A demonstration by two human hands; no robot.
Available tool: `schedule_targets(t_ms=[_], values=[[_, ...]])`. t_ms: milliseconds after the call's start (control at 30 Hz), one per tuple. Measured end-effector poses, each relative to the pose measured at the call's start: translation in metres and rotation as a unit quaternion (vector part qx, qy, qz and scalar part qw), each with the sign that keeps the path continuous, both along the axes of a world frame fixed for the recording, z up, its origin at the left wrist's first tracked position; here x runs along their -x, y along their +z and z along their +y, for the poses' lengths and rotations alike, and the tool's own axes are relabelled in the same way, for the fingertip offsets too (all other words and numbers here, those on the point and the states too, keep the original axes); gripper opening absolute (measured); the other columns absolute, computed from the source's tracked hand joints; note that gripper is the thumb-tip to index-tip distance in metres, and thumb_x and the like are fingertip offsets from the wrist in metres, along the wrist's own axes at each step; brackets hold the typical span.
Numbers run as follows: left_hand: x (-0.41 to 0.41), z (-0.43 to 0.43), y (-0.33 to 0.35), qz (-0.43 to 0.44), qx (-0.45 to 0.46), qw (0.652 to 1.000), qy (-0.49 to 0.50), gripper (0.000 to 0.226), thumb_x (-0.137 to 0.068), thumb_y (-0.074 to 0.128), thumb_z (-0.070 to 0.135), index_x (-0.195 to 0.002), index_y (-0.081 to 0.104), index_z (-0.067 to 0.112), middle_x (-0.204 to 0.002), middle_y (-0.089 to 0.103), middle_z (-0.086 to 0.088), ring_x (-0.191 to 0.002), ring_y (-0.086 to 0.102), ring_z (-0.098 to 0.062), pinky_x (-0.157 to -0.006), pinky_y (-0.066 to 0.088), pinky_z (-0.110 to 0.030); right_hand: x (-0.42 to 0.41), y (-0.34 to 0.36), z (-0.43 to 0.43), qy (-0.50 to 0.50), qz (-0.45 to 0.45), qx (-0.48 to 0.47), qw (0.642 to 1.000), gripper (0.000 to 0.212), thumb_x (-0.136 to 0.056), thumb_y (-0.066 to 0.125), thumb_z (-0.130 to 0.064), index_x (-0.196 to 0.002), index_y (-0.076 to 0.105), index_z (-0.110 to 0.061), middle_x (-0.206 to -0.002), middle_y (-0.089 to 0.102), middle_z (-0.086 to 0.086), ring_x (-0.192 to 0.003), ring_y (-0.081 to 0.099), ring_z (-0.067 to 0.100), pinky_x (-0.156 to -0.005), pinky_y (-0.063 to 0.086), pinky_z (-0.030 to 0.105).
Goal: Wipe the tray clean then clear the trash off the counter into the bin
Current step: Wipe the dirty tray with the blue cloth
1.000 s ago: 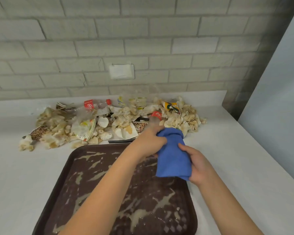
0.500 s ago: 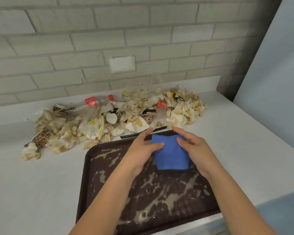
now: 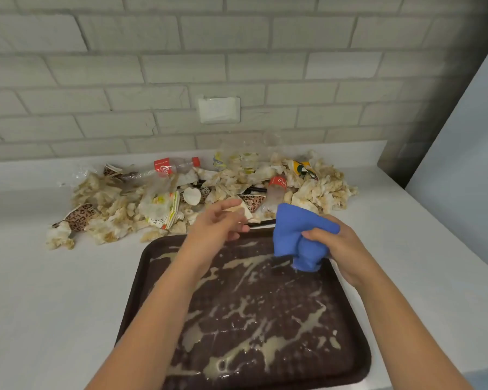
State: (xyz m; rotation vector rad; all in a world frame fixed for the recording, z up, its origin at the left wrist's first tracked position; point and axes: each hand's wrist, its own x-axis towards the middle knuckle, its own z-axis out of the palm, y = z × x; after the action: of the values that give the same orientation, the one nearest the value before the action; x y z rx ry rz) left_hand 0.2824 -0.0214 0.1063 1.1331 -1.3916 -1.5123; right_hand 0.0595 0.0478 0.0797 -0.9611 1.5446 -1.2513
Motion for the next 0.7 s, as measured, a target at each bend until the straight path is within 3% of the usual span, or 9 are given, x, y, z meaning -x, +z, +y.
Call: schedule_targets(t_ms=[67, 167, 233, 267, 300, 367, 500, 633, 700], values=[[-0.031, -0.011, -0.005, -0.016, -0.003, 0.997, 0.069, 0.018, -0.09, 0.061, 0.023, -0.108, 0.064, 0.022, -0.096, 0.07, -0.003, -0.085, 0.069, -0.018, -0.077, 0.053, -0.029, 0.011, -0.01, -0.008, -0.078, 0.05, -0.024, 0.995, 0.026, -0.088, 0.058, -0.01, -0.113, 0.058, -0.006, -0.104, 0.065, 0.011, -0.093, 0.062, 0.027, -0.081, 0.052, 0.042], [-0.076, -0.026, -0.025, -0.09, -0.016, 0.983, 0.162, 0.015, -0.09, 0.061, 0.024, -0.104, 0.065, 0.02, -0.099, 0.068, -0.008, -0.078, 0.066, -0.017, -0.07, 0.051, -0.026, 0.015, -0.025, -0.016, -0.17, 0.263, -0.018, 0.95, 0.031, -0.089, 0.049, -0.019, -0.118, 0.059, -0.025, -0.102, 0.061, -0.005, -0.094, 0.059, 0.026, -0.076, 0.046, 0.031], [-0.101, -0.033, -0.047, -0.197, -0.018, 0.959, 0.206, 0.018, -0.089, 0.061, 0.028, -0.102, 0.065, 0.016, -0.098, 0.067, -0.012, -0.074, 0.06, -0.016, -0.064, 0.045, -0.025, 0.013, -0.038, -0.018, -0.141, 0.396, 0.043, 0.907, 0.02, -0.085, 0.043, -0.03, -0.099, 0.057, -0.033, -0.092, 0.056, -0.005, -0.083, 0.056, 0.024, -0.059, 0.04, 0.026], [-0.113, -0.035, -0.06, -0.271, -0.012, 0.936, 0.223, 0.022, -0.089, 0.061, 0.03, -0.104, 0.065, 0.014, -0.097, 0.067, -0.012, -0.075, 0.059, -0.018, -0.066, 0.045, -0.028, 0.013, -0.049, -0.02, -0.109, 0.463, 0.067, 0.877, 0.017, -0.083, 0.049, -0.03, -0.097, 0.058, -0.029, -0.095, 0.056, -0.002, -0.082, 0.055, 0.024, -0.055, 0.04, 0.025], [-0.126, -0.037, -0.072, -0.344, -0.003, 0.908, 0.238, 0.028, -0.089, 0.06, 0.032, -0.107, 0.064, 0.011, -0.1, 0.066, -0.014, -0.079, 0.059, -0.022, -0.072, 0.045, -0.032, 0.014, -0.063, -0.023, -0.07, 0.522, 0.069, 0.847, 0.028, -0.081, 0.06, -0.023, -0.109, 0.063, -0.021, -0.103, 0.058, 0.005, -0.085, 0.056, 0.028, -0.056, 0.043, 0.028], [-0.15, -0.038, -0.093, -0.444, 0.008, 0.858, 0.26, 0.038, -0.09, 0.058, 0.033, -0.116, 0.06, 0.006, -0.111, 0.061, -0.022, -0.092, 0.06, -0.035, -0.087, 0.045, -0.041, 0.012, -0.086, -0.027, 0.019, 0.61, 0.016, 0.792, 0.06, -0.077, 0.071, -0.011, -0.134, 0.052, -0.012, -0.116, 0.054, 0.019, -0.098, 0.055, 0.036, -0.059, 0.047, 0.037], [-0.169, -0.032, -0.122, -0.489, 0.02, 0.842, 0.227, 0.033, -0.094, 0.049, 0.027, -0.116, 0.06, 0.004, -0.113, 0.059, -0.025, -0.097, 0.058, -0.041, -0.085, 0.045, -0.044, -0.006, -0.092, -0.031, 0.101, 0.695, -0.093, 0.706, 0.069, -0.094, 0.036, -0.052, -0.148, 0.025, -0.011, -0.13, 0.04, 0.012, -0.115, 0.042, 0.028, -0.086, 0.042, 0.034], [-0.167, -0.024, -0.129, -0.496, 0.085, 0.845, 0.179, 0.031, -0.099, 0.036, 0.025, -0.101, 0.065, 0.012, -0.099, 0.065, -0.012, -0.093, 0.06, -0.035, -0.077, 0.045, -0.035, 0.0, -0.084, -0.035, 0.132, 0.725, -0.078, 0.671, 0.101, -0.075, -0.01, -0.075, -0.145, 0.035, -0.017, -0.138, 0.038, 0.006, -0.133, 0.027, 0.027, -0.114, 0.016, 0.043], [-0.162, -0.021, -0.132, -0.496, 0.107, 0.844, 0.173, 0.036, -0.101, 0.032, 0.028, -0.105, 0.064, 0.013, -0.098, 0.068, -0.009, -0.091, 0.061, -0.032, -0.073, 0.043, -0.033, 0.004, -0.089, -0.034, 0.16, 0.681, -0.091, 0.709, 0.099, -0.074, -0.004, -0.08, -0.15, 0.022, -0.021, -0.156, 0.016, 0.007, -0.145, 0.002, 0.025, -0.117, -0.006, 0.042]])
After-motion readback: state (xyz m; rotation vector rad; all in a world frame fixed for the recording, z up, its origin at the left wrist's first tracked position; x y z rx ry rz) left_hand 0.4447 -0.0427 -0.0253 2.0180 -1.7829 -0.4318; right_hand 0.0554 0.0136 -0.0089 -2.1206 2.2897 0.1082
